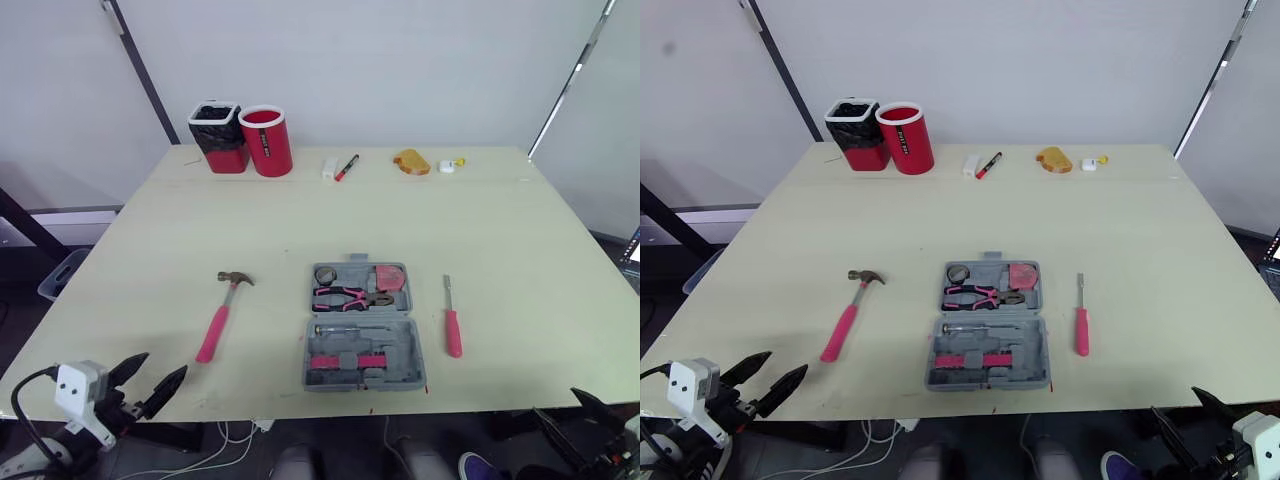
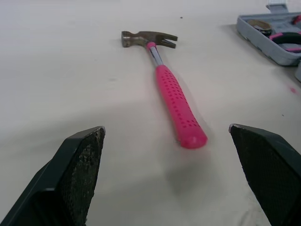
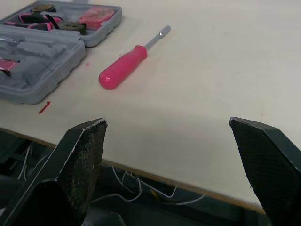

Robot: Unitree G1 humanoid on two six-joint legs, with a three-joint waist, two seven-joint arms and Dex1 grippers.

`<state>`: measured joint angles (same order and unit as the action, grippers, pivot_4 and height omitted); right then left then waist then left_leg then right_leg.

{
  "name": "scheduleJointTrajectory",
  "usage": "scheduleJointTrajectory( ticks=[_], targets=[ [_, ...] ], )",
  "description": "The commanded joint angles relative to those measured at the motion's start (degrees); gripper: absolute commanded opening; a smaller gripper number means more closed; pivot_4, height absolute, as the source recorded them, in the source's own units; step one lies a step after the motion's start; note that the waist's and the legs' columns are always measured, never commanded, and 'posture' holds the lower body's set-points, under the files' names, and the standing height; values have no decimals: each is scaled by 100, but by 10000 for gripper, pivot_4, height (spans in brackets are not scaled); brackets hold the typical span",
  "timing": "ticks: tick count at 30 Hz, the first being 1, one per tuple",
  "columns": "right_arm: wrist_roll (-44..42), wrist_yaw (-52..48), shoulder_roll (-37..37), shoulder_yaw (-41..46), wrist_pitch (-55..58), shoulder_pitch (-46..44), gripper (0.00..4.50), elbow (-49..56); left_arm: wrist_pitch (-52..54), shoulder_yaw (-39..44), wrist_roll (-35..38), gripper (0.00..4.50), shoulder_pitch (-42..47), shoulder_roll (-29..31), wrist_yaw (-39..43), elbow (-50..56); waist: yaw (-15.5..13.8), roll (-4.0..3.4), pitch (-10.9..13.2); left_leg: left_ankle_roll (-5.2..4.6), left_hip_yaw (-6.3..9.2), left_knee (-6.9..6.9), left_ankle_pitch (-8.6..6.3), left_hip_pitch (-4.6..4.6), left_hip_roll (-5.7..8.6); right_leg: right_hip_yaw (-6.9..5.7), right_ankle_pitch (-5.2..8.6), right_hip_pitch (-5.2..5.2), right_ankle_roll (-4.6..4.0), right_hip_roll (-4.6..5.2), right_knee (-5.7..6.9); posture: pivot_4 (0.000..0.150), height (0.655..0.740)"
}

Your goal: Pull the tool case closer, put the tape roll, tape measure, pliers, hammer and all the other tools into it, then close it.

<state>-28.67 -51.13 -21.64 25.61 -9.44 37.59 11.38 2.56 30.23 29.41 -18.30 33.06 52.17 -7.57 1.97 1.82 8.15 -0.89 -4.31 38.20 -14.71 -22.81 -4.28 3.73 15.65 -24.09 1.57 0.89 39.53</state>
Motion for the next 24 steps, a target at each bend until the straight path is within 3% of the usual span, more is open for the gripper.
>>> scheduleJointTrajectory(
  ticks=[1,5,10,19,24],
  targets=[
    [-267,-72,-235,-33,176,-120,43824,579,390,-90,18,45000,175,83,-372,470,-6,1,-1,0,0,0,0,0,1,-1,0,3,0,0,0,1500,7400],
    [-598,-225,-736,-380,869,-346,43824,1282,674,-376,-68,45000,521,81,-593,764,-15,-2,2,-1,3,0,1,3,5,-4,-6,10,-6,-6,-3,1500,7400],
    [-759,-191,-1286,-784,1487,-1299,43824,1731,1004,-679,-442,45000,1125,21,-1336,752,-19,5,-1,-2,8,2,1,9,12,-10,-13,26,-14,-36,-10,1500,7400],
    [-614,-249,-1565,-1412,1976,-2625,43824,1530,2071,-1143,-856,45000,2328,-79,-2445,355,-123,8,3,-2,8,0,1,1,19,-20,-28,33,6,-50,-30,1500,7400],
    [-545,-288,-1608,-1533,2112,-2977,43824,1377,2155,-1501,-1158,45000,2860,-81,-2414,-310,-135,8,2,-2,11,3,1,-3,16,-31,-31,48,8,-62,-46,1500,7400]
  ],
)
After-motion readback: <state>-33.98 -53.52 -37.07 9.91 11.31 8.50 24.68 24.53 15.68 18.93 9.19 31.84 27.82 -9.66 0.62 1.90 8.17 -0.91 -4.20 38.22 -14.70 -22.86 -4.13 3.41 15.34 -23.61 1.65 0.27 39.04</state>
